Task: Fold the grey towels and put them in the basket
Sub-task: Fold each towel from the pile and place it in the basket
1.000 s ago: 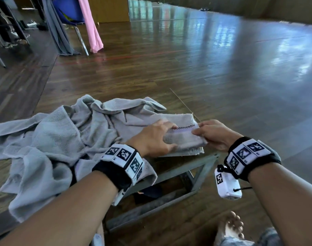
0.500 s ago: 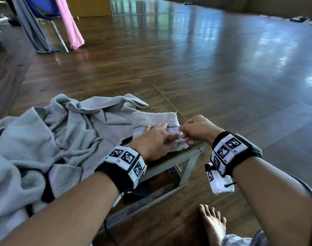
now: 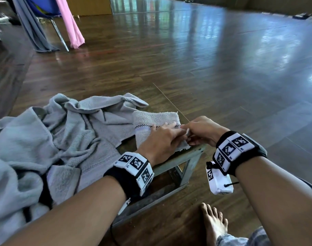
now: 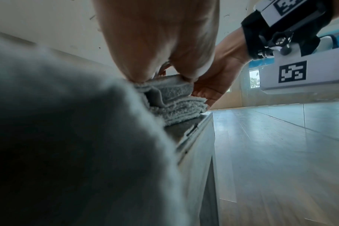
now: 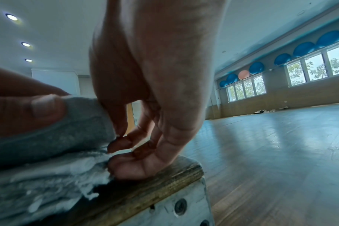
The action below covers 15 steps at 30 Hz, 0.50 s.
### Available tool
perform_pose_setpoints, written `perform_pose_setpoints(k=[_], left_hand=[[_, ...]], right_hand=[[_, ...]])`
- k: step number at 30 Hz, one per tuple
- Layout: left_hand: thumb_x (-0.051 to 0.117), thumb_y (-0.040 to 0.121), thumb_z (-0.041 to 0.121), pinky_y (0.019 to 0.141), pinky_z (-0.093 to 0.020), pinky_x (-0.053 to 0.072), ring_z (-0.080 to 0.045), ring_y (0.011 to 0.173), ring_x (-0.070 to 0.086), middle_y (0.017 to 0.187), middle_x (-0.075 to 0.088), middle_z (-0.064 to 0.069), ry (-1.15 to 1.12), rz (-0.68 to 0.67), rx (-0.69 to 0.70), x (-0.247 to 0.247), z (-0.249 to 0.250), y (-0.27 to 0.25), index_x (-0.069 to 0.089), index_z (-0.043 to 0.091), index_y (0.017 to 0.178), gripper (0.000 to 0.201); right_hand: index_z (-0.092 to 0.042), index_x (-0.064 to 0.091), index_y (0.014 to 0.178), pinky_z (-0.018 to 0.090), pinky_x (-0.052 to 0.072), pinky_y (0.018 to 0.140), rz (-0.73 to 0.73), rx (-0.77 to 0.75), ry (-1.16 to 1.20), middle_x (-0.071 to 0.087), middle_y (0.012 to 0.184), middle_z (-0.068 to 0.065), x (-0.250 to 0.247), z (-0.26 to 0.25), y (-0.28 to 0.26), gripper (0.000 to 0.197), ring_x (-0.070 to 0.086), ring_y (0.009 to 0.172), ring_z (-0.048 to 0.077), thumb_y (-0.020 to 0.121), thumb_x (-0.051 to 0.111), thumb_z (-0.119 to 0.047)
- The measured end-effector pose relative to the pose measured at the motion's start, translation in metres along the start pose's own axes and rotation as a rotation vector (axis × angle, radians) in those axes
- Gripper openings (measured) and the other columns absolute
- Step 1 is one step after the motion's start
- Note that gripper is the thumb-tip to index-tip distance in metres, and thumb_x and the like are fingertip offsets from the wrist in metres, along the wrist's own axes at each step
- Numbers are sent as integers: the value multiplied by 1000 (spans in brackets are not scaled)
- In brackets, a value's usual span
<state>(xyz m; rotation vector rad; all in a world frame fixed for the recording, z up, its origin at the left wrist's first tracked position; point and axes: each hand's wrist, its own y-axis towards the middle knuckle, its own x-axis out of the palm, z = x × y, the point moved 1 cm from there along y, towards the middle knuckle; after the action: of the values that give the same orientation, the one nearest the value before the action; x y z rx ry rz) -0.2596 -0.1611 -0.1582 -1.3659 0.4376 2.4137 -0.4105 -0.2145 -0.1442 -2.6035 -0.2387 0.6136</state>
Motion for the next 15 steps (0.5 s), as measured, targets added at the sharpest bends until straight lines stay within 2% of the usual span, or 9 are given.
perform_pose_setpoints(k=[2,3,5,7,8,9,11,13,15], left_hand=[[42,103,40,114,-61,22,-32,140,40,146,49,-8,22,-27,-8,0,-3,1,62,30,130,35],[44,102,42,116,-60,20,-28,142,38,150,47,-7,18,-32,-2,-1,-4,0,63,33,130,34],[47,100,47,115,-55,25,-20,136,45,143,54,-4,-19,20,28,-4,-5,0,68,33,122,34],[44,100,48,110,-49,35,-19,124,54,132,61,-3,-25,142,13,-11,-9,2,67,28,121,36],[40,101,47,112,-48,35,-20,126,53,133,60,-3,14,192,-26,-14,-12,3,63,27,126,39],[37,102,47,116,-47,29,-23,135,45,141,55,-4,83,207,-84,-15,-17,4,56,26,133,42],[30,102,52,124,-47,10,-26,152,15,160,29,-9,237,119,-229,-13,-29,2,37,26,149,55],[24,100,59,124,-46,-5,-24,154,-6,166,7,-10,310,3,-321,-5,-38,-3,19,28,157,65],[20,98,61,123,-45,-11,-23,153,-14,167,-3,-8,328,-51,-341,2,-43,-7,10,29,158,69]], right_hand=[[-8,64,77,22,53,45,21,-2,-36,61,56,4,0,0,3,24,58,44,12,98,65,-19],[-7,62,75,22,51,41,41,-11,-45,59,53,4,0,0,5,25,56,40,11,98,64,-18],[-8,57,71,23,46,39,98,-53,-129,56,52,6,1,0,9,30,52,36,12,99,63,-18],[-10,55,68,27,47,49,151,-93,-292,57,58,7,3,0,13,34,52,43,16,99,64,-22],[-10,55,68,29,48,54,173,-104,-355,58,62,7,4,-1,14,35,52,49,18,99,64,-24],[-10,56,70,30,48,59,191,-106,-408,59,68,8,5,-1,15,34,54,55,20,99,64,-26],[-6,61,85,33,52,70,226,-118,-534,63,89,10,9,-4,14,22,61,74,26,98,64,-24],[-9,58,103,38,51,78,309,-176,-638,58,104,9,18,-10,9,10,62,90,30,95,60,-16],[-14,53,113,40,45,81,421,-343,-669,55,113,8,28,-14,6,20,57,102,31,93,52,-14]])
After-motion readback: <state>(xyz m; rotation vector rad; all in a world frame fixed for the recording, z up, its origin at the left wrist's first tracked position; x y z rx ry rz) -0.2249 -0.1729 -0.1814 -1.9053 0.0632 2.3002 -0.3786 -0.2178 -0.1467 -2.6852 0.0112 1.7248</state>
